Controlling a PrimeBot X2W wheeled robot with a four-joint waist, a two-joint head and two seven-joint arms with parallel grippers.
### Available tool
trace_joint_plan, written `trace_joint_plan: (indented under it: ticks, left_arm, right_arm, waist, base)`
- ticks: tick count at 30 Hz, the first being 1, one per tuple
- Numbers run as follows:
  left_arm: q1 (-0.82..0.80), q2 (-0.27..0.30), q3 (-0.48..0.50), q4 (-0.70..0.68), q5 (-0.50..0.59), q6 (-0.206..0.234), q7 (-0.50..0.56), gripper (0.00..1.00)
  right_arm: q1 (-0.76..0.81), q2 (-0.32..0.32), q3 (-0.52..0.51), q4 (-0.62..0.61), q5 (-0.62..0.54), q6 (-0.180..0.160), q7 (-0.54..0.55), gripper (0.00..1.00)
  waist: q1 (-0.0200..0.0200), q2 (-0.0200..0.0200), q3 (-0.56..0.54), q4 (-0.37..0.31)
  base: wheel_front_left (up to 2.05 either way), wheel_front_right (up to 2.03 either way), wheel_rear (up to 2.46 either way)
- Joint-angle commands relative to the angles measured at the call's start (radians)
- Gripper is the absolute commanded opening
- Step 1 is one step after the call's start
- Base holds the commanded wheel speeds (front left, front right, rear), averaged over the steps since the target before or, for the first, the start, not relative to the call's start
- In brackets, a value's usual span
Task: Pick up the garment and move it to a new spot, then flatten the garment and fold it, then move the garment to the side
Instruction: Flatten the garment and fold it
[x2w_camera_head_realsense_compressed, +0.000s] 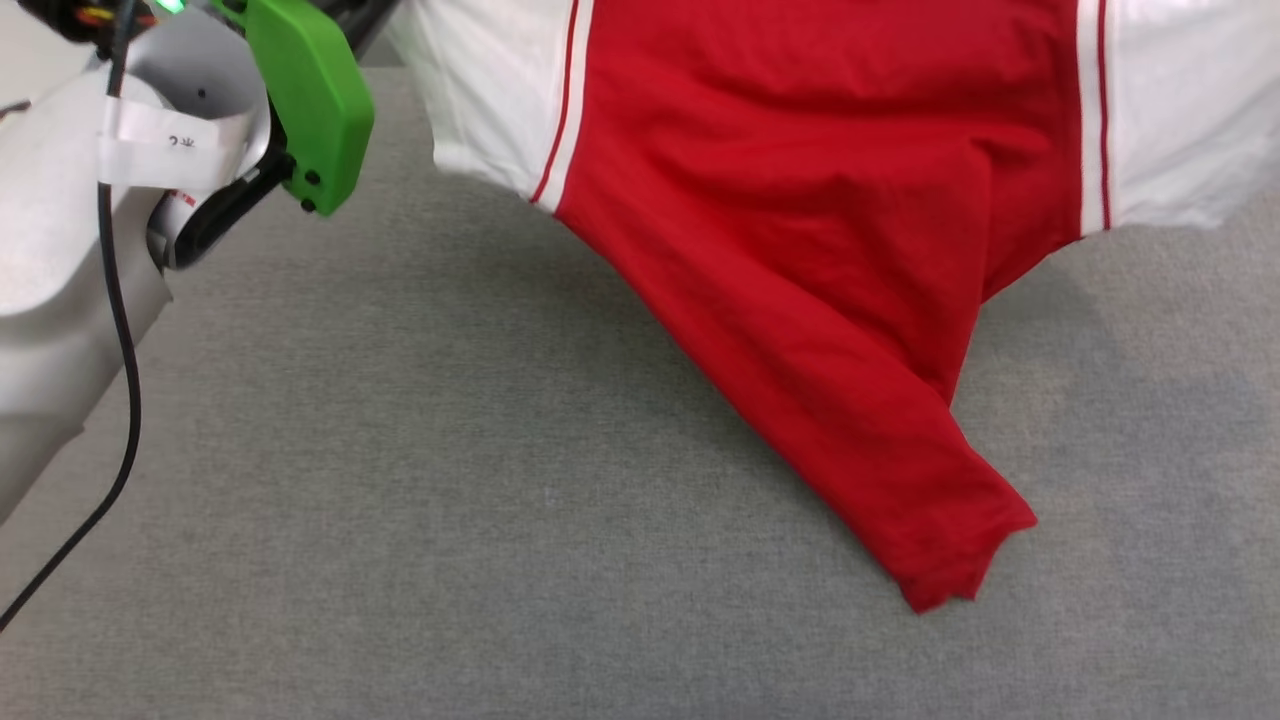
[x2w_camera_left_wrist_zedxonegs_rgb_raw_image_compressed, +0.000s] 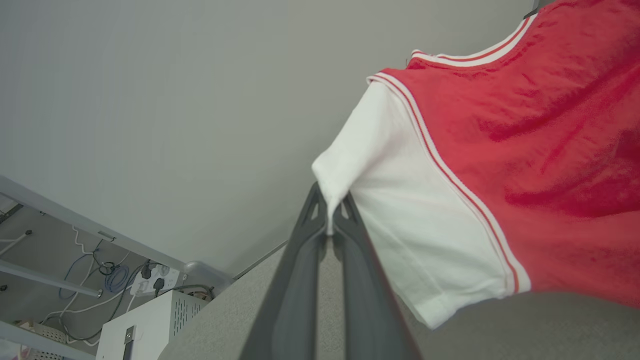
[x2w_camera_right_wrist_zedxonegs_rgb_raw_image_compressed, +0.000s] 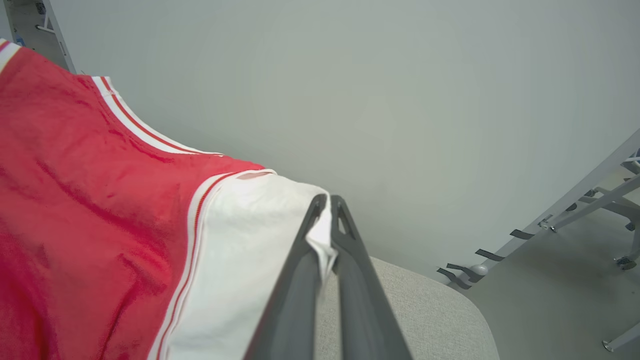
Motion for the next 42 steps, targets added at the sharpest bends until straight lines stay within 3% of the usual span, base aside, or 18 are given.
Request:
trace_joint_plan:
  ticks: [1, 8, 16, 28, 42]
  left_arm:
    - [-0.029, 0.004, 0.008, -0.008, 0.017, 0.011, -0.021, 0.0]
    - [-0.102, 0.01, 0.047, -0.052, 0.04, 0.035, -0.063, 0.0]
    - [-0.184, -0.016, 0.081, -0.06, 0.041, 0.055, -0.07, 0.0]
    - [-0.403, -0.102, 0.128, 0.084, 0.087, 0.06, -0.124, 0.0]
    - [-0.655, -0.172, 0.157, 0.336, 0.156, 0.045, -0.247, 0.0]
  right_arm:
    - [-0.028, -0.008, -0.008, 0.004, -0.008, -0.001, -0.011, 0.0]
    - [-0.115, -0.026, -0.003, 0.017, -0.019, -0.001, -0.002, 0.0]
    - [-0.25, 0.0, 0.048, 0.061, -0.031, -0.001, 0.033, 0.0]
    - [-0.59, 0.069, 0.121, 0.241, -0.116, -0.001, 0.027, 0.0]
    - [-0.961, 0.195, 0.149, 0.502, -0.272, -0.001, -0.154, 0.0]
  waist:
    - [-0.0001, -0.0001, -0.047, 0.04]
    - [-0.0001, -0.0001, -0.087, 0.057]
    - [-0.0001, -0.0001, -0.073, 0.059]
    - [-0.0001, -0.0001, 0.114, 0.027]
    - [-0.0001, -0.0001, 0.316, -0.011]
  base:
    - [0.0, 0.0, 0.0]
    - [0.0, 0.0, 0.0]
    - [0.0, 0.0, 0.0]
    - [0.0, 0.0, 0.0]
    - [0.0, 0.0, 0.0]
